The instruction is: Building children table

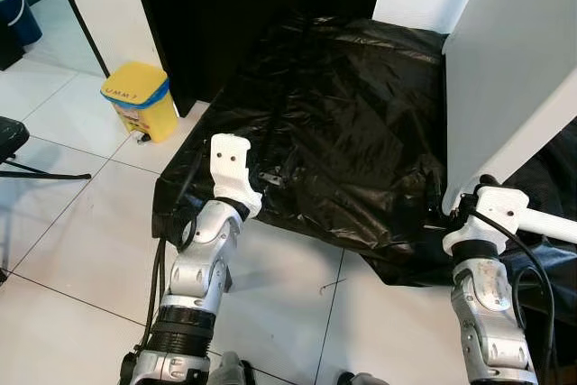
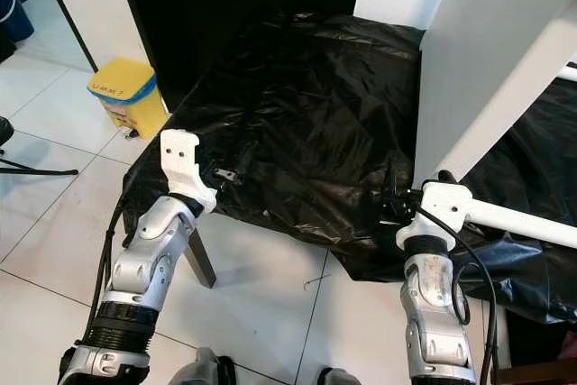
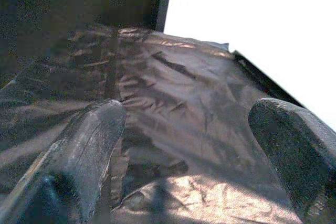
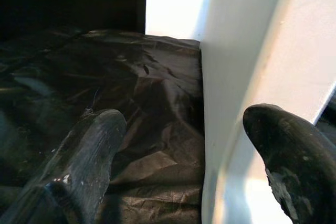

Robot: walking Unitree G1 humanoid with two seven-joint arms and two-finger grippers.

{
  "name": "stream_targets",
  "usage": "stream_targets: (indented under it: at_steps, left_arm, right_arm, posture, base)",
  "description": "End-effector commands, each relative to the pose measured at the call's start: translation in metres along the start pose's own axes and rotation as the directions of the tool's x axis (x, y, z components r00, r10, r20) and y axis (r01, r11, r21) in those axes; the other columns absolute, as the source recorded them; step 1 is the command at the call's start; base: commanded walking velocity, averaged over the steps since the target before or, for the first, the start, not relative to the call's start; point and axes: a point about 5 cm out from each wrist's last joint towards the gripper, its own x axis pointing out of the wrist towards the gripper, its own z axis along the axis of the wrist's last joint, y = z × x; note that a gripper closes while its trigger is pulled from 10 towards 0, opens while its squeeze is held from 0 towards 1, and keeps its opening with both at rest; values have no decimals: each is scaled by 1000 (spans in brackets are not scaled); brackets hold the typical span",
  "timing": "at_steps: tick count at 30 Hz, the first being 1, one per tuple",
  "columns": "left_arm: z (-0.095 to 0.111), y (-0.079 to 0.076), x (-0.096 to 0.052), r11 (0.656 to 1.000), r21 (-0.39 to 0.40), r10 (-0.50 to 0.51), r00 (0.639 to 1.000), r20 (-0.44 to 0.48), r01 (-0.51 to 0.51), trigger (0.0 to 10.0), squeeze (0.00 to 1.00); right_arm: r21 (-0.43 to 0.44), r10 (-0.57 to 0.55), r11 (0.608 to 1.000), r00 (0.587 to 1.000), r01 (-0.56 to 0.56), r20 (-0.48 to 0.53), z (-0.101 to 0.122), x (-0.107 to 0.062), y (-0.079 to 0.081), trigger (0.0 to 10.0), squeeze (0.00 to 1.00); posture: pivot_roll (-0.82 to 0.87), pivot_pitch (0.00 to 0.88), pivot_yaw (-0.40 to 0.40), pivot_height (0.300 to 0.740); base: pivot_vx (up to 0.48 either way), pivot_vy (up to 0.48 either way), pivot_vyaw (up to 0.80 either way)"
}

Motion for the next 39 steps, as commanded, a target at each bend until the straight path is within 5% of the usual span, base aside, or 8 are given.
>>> stream_targets:
  at_steps: [1,2,3,4,9,10,11,39]
  left_arm:
    - [-1,-3,-3,1000,10,-24,1000,-4,24,10000,1000]
    - [0,-6,-3,998,38,-39,999,-8,40,10000,0]
    - [0,-6,-3,998,38,-39,999,-8,40,10000,0]
    - [3,-7,-4,997,33,-64,998,7,64,10000,1000]
    - [5,-8,-4,996,35,-82,997,13,82,10000,1000]
    - [6,-7,-4,993,60,-103,995,12,102,10000,1000]
    - [7,-7,-4,990,82,-115,993,13,113,10000,0]
    - [0,-2,-2,980,156,-113,992,-60,122,10000,0]
  right_arm:
    - [2,-2,1000,1000,2,-18,-3,1,-5,10000,1000]
    - [-10,2,1000,1000,-2,-18,-3,3,-7,10000,1000]
    - [-10,2,1000,1000,-2,-18,-3,3,-7,10000,1000]
    - [-18,-4,1000,1000,3,-19,-3,4,-10,10000,914]
    - [-26,-15,1000,1000,14,-18,-4,4,-12,10000,1000]
    - [-36,-49,998,999,48,-21,-5,1,-15,10000,0]
    - [-38,-72,997,997,72,-24,-6,-1,-16,10000,0]
    - [-90,-208,974,978,207,-1,-17,7,-28,10000,0]
  posture:
    - [14,85,-60,740]
    - [15,85,-59,740]
    - [15,85,-59,740]
    - [15,87,-58,740]
    - [14,88,-57,740]
    - [12,96,-55,740]
    - [10,97,-53,740]
    - [-19,116,19,740]
  base:
    - [0,0,0]
    - [0,0,0]
    - [0,0,0]
    - [0,0,0]
    - [0,0,0]
    - [0,0,0]
    - [0,0,0]
    - [0,0,0]
